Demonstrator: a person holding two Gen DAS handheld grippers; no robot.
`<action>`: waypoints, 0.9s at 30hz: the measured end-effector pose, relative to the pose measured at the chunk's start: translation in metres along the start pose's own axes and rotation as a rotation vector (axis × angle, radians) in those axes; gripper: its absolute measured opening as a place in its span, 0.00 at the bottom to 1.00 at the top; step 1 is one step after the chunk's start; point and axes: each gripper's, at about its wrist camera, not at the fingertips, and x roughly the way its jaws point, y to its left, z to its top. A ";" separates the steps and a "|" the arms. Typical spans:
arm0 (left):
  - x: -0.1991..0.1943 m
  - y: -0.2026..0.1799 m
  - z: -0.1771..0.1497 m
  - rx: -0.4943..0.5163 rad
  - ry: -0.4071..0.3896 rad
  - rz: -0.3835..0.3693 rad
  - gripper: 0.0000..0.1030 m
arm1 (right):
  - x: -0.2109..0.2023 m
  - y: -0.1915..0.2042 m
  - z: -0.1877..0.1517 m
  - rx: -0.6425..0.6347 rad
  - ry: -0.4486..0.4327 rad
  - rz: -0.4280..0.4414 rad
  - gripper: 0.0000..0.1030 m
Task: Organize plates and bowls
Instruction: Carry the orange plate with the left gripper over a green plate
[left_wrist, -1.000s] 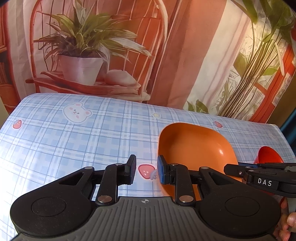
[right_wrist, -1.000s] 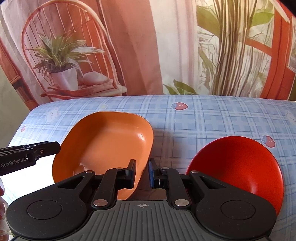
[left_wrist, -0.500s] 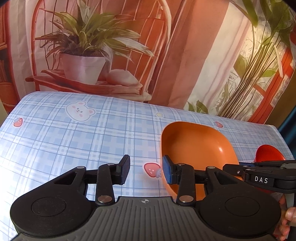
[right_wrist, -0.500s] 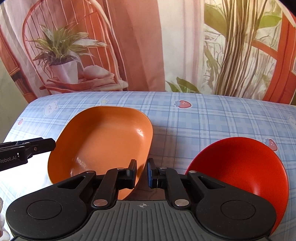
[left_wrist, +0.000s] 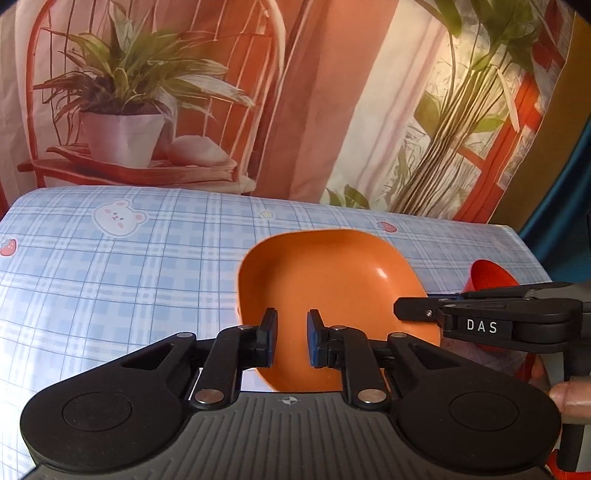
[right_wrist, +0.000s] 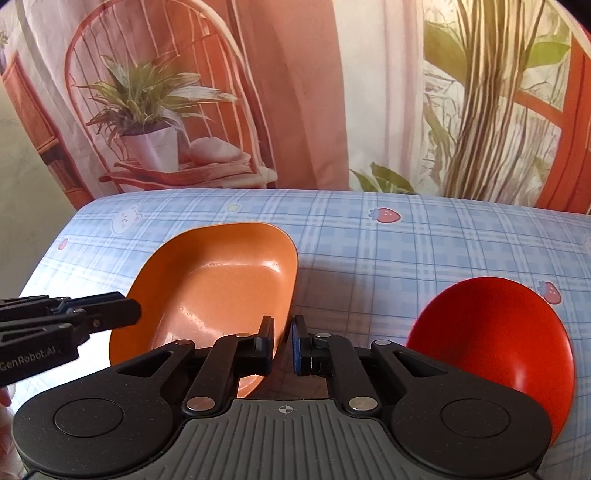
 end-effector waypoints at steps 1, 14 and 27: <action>-0.001 -0.003 -0.001 0.011 0.001 0.028 0.17 | -0.001 0.002 0.000 -0.004 0.000 0.002 0.09; -0.001 0.025 0.004 -0.071 -0.011 0.063 0.40 | 0.006 0.000 -0.009 0.003 0.017 -0.022 0.09; -0.003 0.008 0.002 -0.030 -0.002 0.082 0.10 | -0.003 0.005 -0.007 -0.008 -0.002 -0.007 0.09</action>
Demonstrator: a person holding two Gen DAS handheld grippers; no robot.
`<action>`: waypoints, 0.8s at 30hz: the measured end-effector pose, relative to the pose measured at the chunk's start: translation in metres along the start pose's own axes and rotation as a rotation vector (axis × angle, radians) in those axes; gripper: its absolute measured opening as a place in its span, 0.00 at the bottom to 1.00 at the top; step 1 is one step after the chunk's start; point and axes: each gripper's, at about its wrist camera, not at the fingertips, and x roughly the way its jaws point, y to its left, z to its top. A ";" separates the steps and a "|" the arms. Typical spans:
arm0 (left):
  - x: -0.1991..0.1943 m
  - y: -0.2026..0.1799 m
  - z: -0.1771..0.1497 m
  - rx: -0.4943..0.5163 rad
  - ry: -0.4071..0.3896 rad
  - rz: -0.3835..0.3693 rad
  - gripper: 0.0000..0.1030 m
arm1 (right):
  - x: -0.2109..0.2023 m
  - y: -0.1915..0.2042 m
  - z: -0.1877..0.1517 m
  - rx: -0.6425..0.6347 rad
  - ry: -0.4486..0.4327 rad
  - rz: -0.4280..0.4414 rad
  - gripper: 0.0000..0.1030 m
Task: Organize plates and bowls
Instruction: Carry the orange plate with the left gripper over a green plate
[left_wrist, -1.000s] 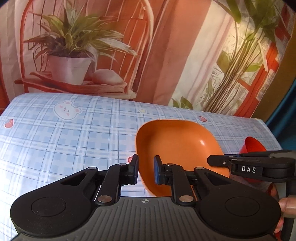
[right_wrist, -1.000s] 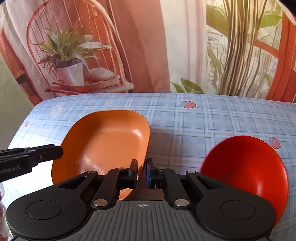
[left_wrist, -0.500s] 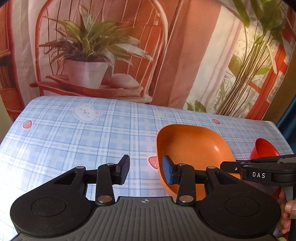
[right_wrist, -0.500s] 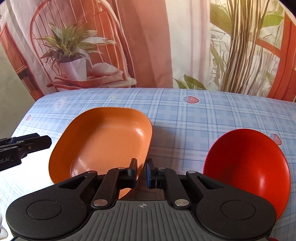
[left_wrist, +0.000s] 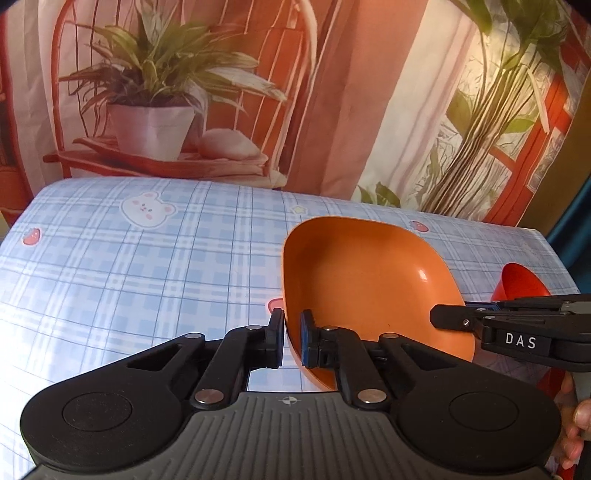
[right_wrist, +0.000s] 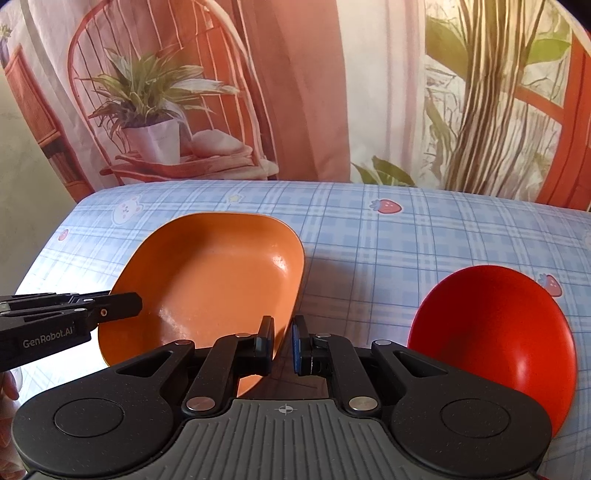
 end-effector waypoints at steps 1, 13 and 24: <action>-0.007 -0.002 0.002 0.005 -0.014 0.000 0.10 | -0.003 0.001 0.001 -0.006 -0.009 0.003 0.08; -0.077 -0.033 -0.015 0.042 -0.050 -0.007 0.13 | -0.065 0.004 0.001 -0.053 -0.079 0.031 0.06; -0.105 -0.061 -0.069 0.043 0.009 -0.023 0.15 | -0.100 -0.004 -0.046 -0.132 -0.060 0.015 0.07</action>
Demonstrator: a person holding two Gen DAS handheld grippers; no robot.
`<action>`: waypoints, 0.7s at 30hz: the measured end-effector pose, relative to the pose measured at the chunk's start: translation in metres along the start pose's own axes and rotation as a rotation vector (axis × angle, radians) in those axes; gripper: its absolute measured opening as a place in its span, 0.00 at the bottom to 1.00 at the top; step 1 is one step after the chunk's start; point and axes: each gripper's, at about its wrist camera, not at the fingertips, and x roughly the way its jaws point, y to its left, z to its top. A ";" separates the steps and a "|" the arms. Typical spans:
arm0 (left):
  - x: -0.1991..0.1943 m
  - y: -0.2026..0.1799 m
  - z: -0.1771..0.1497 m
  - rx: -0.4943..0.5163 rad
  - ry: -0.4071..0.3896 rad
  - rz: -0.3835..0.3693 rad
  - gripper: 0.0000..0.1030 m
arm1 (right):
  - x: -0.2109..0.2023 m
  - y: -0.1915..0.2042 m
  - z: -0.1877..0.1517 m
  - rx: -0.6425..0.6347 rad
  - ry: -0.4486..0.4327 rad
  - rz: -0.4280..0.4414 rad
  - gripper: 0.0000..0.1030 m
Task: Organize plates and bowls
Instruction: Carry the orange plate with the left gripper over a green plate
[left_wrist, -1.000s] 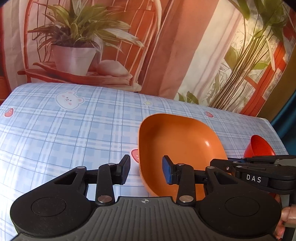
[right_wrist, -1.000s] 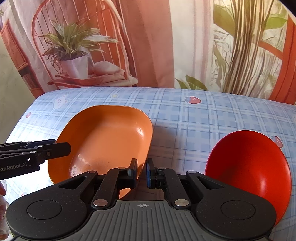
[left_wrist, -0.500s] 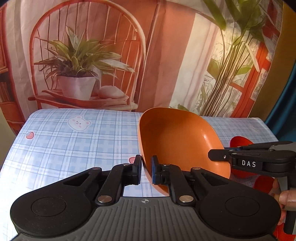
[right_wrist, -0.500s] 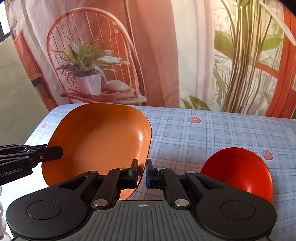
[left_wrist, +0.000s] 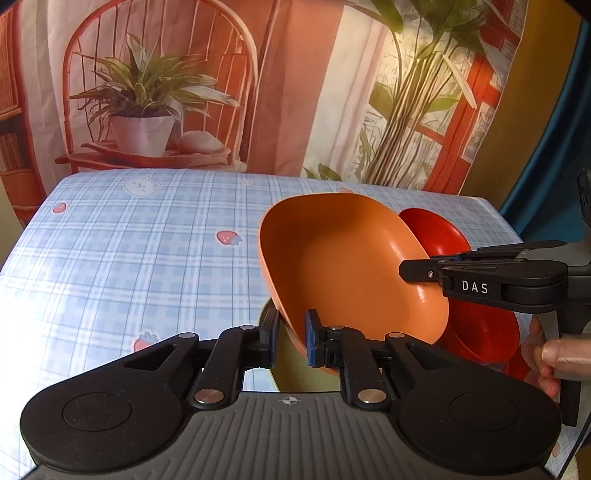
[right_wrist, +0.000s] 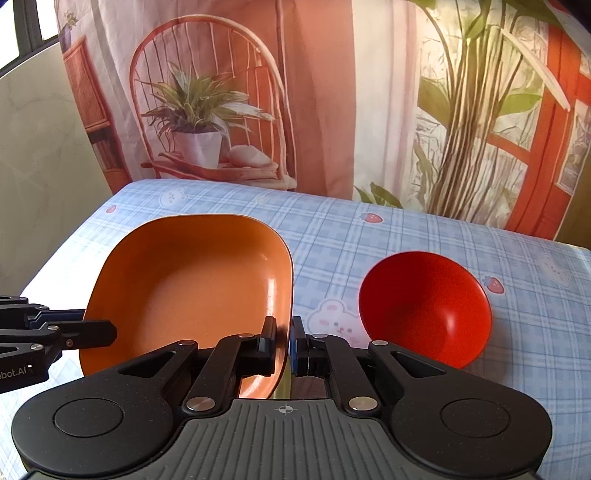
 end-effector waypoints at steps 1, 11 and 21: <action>0.000 -0.002 -0.003 0.002 0.006 0.001 0.16 | -0.001 0.000 -0.004 -0.005 0.004 0.000 0.07; 0.008 -0.011 -0.029 0.028 0.061 0.026 0.16 | 0.000 0.002 -0.034 -0.046 0.043 -0.008 0.07; 0.009 -0.013 -0.032 0.049 0.071 0.045 0.16 | 0.005 0.005 -0.039 -0.060 0.060 -0.014 0.07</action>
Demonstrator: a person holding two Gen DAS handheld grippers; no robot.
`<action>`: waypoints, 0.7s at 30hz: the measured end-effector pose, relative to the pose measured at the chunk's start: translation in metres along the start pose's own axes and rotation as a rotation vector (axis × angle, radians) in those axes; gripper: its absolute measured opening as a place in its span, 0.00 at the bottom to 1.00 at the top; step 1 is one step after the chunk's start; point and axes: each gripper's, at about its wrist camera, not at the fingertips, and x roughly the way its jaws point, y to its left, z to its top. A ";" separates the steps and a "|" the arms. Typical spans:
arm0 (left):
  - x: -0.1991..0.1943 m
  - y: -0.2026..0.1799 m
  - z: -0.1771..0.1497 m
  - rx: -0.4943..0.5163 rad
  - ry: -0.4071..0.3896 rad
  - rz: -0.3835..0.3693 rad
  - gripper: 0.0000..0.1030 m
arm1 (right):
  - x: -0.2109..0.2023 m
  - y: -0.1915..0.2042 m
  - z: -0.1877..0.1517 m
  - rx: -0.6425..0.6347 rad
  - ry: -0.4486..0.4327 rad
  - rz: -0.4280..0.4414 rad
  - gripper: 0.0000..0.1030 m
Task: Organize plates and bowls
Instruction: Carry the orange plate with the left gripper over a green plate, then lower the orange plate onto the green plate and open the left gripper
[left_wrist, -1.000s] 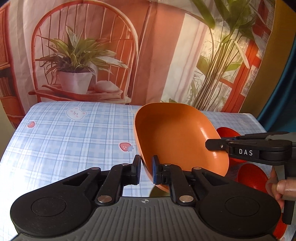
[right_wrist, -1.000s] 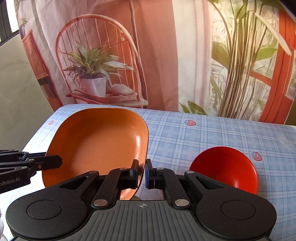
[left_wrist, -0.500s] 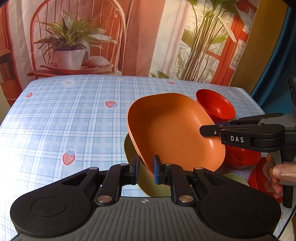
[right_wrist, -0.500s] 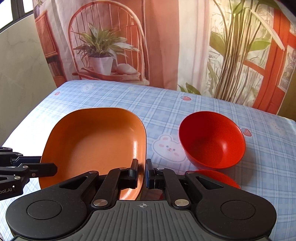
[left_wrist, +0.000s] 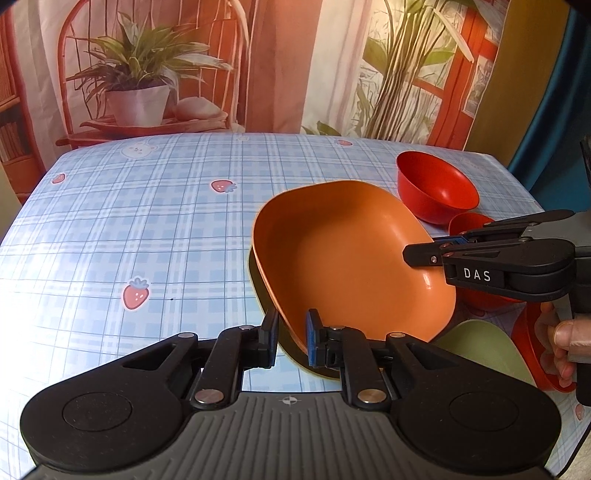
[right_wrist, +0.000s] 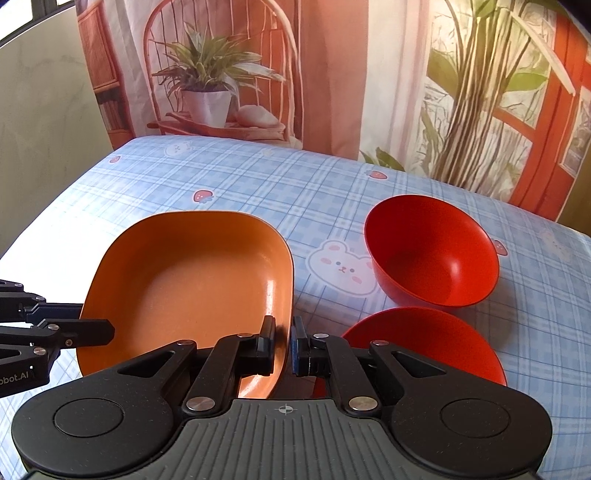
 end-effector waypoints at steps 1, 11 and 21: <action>0.000 0.000 0.000 0.002 0.000 0.002 0.16 | 0.000 0.000 -0.001 0.000 0.002 -0.001 0.08; -0.004 -0.002 -0.002 0.003 -0.001 -0.011 0.42 | 0.000 0.004 -0.002 -0.015 0.010 -0.047 0.11; -0.037 -0.012 -0.007 -0.025 -0.066 0.011 0.43 | -0.034 0.004 -0.008 0.017 -0.052 -0.037 0.13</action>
